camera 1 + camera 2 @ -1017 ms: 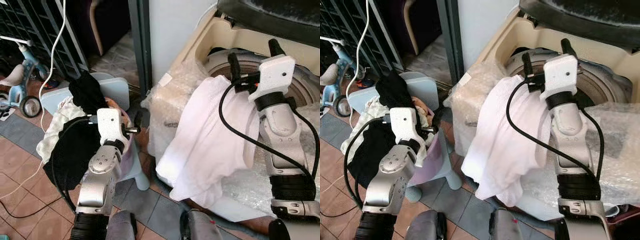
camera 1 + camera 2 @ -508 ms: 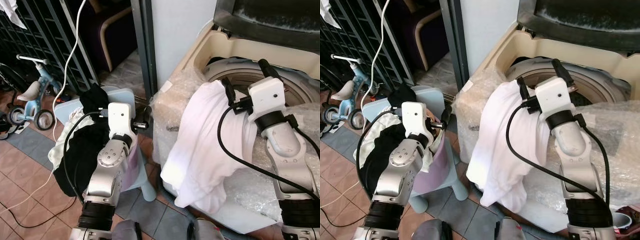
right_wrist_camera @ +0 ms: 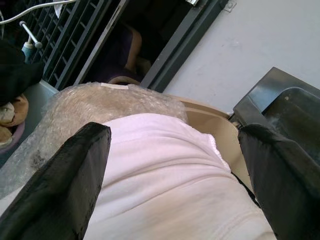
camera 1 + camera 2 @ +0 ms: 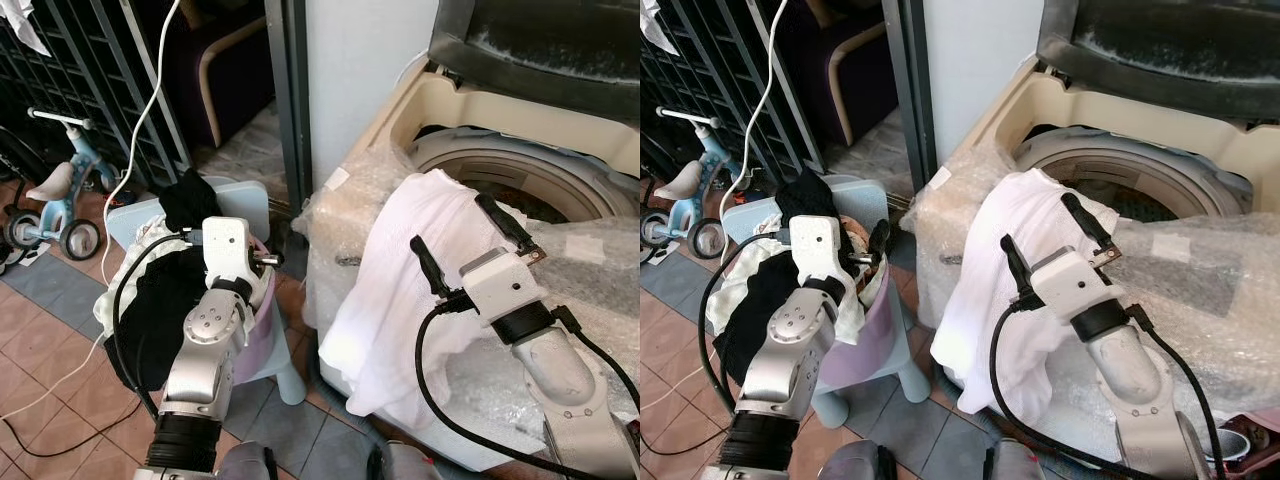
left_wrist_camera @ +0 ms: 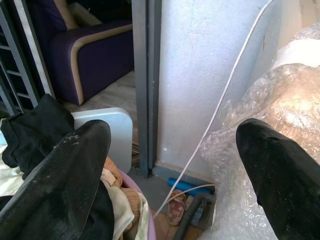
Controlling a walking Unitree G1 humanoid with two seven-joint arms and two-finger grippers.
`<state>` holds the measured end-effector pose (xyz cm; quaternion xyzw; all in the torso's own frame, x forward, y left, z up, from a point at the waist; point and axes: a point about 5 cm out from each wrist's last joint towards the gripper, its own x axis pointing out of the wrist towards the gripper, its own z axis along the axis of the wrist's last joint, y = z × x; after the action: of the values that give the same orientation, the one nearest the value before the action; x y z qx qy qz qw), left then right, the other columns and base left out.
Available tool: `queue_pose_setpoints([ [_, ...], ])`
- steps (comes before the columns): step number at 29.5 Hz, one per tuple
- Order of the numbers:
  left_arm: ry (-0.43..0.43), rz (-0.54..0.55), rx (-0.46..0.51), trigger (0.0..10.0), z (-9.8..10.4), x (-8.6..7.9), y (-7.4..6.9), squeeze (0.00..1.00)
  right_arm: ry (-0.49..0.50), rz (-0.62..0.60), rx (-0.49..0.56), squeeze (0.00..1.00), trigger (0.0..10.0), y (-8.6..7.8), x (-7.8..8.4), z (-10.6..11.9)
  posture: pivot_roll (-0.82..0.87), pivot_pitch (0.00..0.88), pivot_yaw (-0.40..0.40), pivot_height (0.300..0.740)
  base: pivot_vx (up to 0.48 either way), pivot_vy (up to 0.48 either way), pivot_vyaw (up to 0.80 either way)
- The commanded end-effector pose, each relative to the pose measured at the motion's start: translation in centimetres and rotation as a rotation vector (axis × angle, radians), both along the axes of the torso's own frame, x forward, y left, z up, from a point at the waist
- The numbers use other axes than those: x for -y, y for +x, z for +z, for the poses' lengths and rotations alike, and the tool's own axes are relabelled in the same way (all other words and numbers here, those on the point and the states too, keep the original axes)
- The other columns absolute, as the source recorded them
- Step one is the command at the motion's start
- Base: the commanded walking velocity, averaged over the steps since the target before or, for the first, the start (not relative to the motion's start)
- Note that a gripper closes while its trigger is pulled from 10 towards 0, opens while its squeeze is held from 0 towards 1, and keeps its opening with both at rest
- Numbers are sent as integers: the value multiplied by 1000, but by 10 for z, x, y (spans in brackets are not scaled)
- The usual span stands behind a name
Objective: Clothes washing
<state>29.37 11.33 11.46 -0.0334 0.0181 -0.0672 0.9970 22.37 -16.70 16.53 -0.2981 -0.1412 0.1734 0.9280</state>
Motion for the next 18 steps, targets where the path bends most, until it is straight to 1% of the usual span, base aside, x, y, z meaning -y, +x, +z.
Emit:
queue_pose_setpoints([
  [1, 5, -7, 7, 10000, 1, 0, -3, 0, -41, -7, -40, 0, 10000, 1, 2, -7, -95, 49, 38, 728, 0, 0, 0],
  [2, 4, -9, 5, 10000, 1, 1, -4, 0, -66, -29, -57, 0, 8196, 3, 6, -10, -95, 51, 38, 728, 0, 0, 0],
  [3, 4, -10, 3, 10000, 1, 1, -4, 0, -92, -47, -72, 0, 7176, 4, 8, -14, -94, 53, 40, 728, 0, 0, 0],
  [4, 4, -12, 3, 10000, 1, 1, -5, 0, -120, -62, -86, 0, 235, 5, 11, -16, -93, 59, 42, 728, 0, 0, 0],
  [5, 6, -13, 1, 10000, 1, 1, -4, 0, -153, -106, -147, 0, 0, 10, 16, -25, -92, 62, 43, 728, 0, 0, 0],
  [6, 6, -12, 0, 10000, 1, 0, -4, 0, -181, -134, -199, 0, 0, 13, 19, -33, -93, 65, 44, 728, 0, 0, 0],
  [7, 5, -7, -1, 10000, 2, -1, -3, 0, -173, -139, -219, 0, 0, 14, 19, -36, -92, 66, 44, 728, 0, 0, 0],
  [8, 5, -7, -1, 10000, 2, -1, -3, 0, -173, -139, -219, 0, 0, 14, 19, -36, -92, 66, 44, 728, 0, 0, 0],
  [9, 4, -1, -3, 10000, 2, -1, -4, 0, -192, -144, -244, 0, 0, 15, 18, -41, -86, 70, 42, 728, 0, 0, 0],
  [11, 0, 0, -11, 10000, 0, 0, -5, 0, -172, -157, -267, 0, 0, 18, 17, -45, -84, 73, 40, 728, 0, 0, 0],
  [14, -1, -4, -12, 10000, 0, 2, -9, 0, -155, -155, -268, 0, 0, 22, 12, -44, -76, 78, 33, 728, 0, 0, 0],
  [18, -2, 4, -18, 10000, -1, 1, -9, 0, -144, -155, -280, 0, 0, 24, 10, -45, -72, 80, 28, 728, 0, 0, 0],
])
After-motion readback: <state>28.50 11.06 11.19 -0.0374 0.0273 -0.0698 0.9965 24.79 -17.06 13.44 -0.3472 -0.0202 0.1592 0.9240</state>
